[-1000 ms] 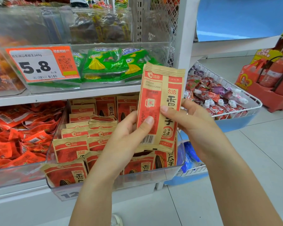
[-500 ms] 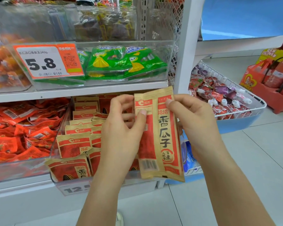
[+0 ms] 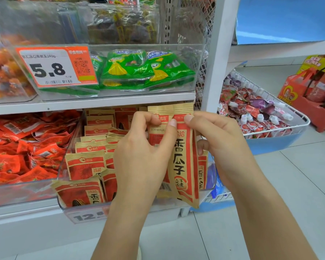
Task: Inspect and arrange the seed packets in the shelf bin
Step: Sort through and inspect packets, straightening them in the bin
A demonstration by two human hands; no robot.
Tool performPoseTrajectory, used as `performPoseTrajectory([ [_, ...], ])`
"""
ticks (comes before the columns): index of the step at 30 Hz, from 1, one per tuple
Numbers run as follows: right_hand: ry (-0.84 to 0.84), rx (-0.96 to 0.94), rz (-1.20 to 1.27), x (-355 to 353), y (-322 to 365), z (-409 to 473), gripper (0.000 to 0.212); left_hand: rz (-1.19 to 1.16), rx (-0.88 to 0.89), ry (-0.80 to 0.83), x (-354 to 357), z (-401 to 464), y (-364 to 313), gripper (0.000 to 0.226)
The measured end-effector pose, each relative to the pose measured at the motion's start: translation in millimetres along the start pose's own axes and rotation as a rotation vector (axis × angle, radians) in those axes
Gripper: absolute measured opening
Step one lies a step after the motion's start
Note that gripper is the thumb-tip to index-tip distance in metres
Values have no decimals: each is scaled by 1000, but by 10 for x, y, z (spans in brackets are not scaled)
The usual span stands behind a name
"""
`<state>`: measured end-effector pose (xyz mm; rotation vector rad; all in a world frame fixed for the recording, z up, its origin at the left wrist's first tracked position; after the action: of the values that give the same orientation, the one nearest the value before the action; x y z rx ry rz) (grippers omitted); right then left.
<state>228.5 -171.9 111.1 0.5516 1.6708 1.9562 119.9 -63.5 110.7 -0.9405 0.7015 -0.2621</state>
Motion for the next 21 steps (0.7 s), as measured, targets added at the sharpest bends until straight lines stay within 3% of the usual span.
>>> performPoseTrajectory([
  [6,28,-24,-14,23,8,11,20,188,125,52,76,-20,-120,17],
  [14,38,-28,24,65,40,3,25,-204,12,121,140,22,34,18],
  [21,-16,-37,29,6,43,-3,29,-378,19,174,177,29,27,16],
])
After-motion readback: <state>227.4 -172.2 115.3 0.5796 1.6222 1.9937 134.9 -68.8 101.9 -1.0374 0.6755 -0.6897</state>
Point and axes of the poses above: each hand's wrist, its own z-axis towards the middle knuckle, its own x-axis out of the palm, y = z × x, the point moved 9 cm from there along z, towards the middle knuckle, and after that the axes turned 13 degrees about y, right-handed, at the moved point
